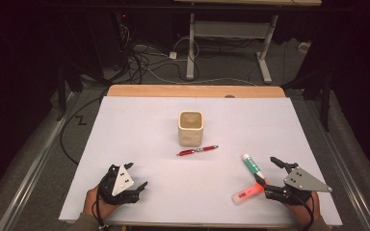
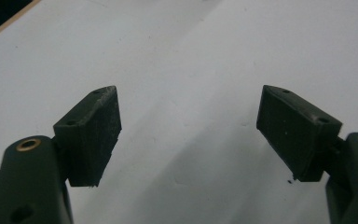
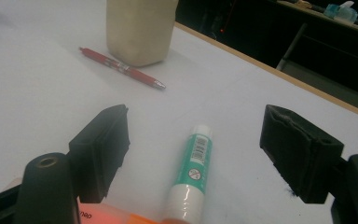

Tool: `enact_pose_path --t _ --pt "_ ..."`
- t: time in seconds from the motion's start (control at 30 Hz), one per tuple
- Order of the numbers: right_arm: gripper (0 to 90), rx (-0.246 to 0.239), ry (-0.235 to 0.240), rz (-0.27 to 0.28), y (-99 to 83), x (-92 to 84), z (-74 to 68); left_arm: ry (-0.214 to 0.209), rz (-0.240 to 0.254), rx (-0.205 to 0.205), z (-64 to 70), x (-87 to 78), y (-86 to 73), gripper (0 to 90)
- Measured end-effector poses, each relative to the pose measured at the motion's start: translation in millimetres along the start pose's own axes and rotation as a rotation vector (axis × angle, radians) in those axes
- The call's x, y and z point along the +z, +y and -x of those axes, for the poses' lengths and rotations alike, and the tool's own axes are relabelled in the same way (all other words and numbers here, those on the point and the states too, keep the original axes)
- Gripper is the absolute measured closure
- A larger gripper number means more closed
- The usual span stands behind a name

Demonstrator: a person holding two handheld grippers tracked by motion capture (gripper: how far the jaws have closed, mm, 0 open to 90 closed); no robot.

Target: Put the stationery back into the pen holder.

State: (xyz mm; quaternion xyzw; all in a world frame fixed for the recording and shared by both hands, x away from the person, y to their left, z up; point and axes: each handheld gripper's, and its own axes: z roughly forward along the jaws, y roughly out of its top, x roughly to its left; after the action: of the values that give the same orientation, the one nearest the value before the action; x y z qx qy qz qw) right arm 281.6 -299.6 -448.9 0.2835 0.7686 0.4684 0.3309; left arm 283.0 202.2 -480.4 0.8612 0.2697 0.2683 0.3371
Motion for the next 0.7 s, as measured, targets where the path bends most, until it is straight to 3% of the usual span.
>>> enact_pose_path --t 0.27,0.37,0.47,0.7 --pt "24.2 0.000 0.004 -0.014 -1.9 0.5 -0.7 -0.046 -0.053 0.006 -2.2 4.8 11.1 22.1" --pt "24.3 0.006 0.010 -0.016 -1.5 0.6 -2.5 -0.063 -0.074 0.028 -2.9 8.8 23.9 23.1" --pt "24.5 0.002 0.012 -0.025 -3.1 -0.1 -3.5 -0.113 -0.081 0.043 -1.0 15.7 38.2 25.4" --pt "24.5 0.002 0.012 -0.027 -2.1 -1.2 -4.3 -0.203 -0.100 0.086 -0.7 45.9 80.2 26.7"
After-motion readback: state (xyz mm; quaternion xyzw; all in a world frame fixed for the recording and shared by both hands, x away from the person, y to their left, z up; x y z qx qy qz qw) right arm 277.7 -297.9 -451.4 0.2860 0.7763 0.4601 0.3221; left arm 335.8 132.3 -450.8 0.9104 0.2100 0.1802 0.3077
